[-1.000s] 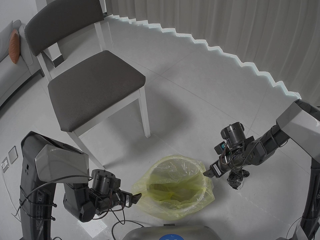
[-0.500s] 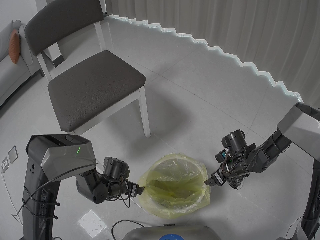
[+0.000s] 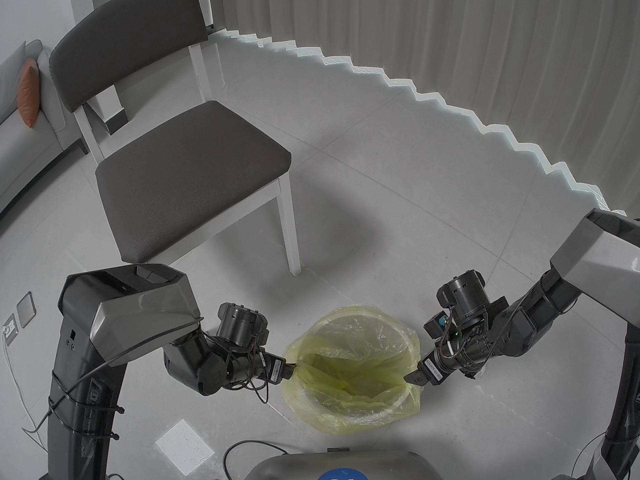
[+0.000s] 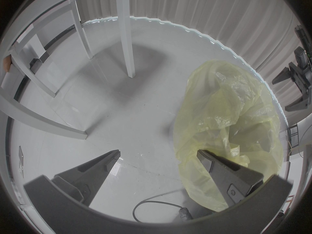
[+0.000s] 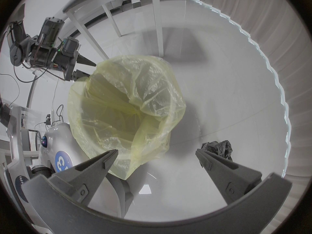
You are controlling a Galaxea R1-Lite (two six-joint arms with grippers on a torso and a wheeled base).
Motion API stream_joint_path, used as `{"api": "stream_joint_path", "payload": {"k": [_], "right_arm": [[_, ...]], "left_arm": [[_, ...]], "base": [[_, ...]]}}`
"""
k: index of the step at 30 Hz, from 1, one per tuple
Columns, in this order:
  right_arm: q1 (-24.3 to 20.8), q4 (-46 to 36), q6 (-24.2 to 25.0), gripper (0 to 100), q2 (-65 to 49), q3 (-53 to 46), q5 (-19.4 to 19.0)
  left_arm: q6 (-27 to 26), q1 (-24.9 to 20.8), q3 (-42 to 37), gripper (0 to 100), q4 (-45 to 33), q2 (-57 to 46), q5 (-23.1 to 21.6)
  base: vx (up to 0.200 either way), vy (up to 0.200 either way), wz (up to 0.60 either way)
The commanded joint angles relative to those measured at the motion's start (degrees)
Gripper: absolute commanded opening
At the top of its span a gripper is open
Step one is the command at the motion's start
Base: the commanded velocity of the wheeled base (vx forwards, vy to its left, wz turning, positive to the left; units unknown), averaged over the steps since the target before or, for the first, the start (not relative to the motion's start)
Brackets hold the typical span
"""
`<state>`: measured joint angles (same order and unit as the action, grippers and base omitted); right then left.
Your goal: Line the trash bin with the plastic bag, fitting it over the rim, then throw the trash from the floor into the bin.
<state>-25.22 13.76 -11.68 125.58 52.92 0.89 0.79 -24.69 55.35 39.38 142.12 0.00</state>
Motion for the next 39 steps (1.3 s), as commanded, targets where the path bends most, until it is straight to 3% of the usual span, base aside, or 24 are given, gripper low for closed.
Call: {"api": "stream_joint_path", "payload": {"k": [1, 16, 30, 39], "right_arm": [[-0.09, 0.04, -0.10, 100, 0.46, -1.42, 0.16], [4.74, 2.94, -2.91, 100, 7.58, -0.27, 0.69], [1.23, 2.67, -2.74, 100, 0.99, 0.96, 0.87], [-1.85, 2.85, -2.65, 100, 5.29, 2.98, 1.22]], "left_arm": [[0.00, 0.16, -1.82, 100, 1.93, -0.17, 0.00], [0.17, 0.34, -5.07, 100, 6.06, -0.61, -0.09], [0.35, 0.87, -5.25, 100, 6.24, -0.61, -0.18], [0.26, 0.78, -5.69, 100, 6.33, -0.79, -0.09]], "base": [[0.000, 0.000, 0.00], [0.000, 0.000, 0.00], [0.000, 0.000, 0.00], [0.000, 0.000, 0.00]]}}
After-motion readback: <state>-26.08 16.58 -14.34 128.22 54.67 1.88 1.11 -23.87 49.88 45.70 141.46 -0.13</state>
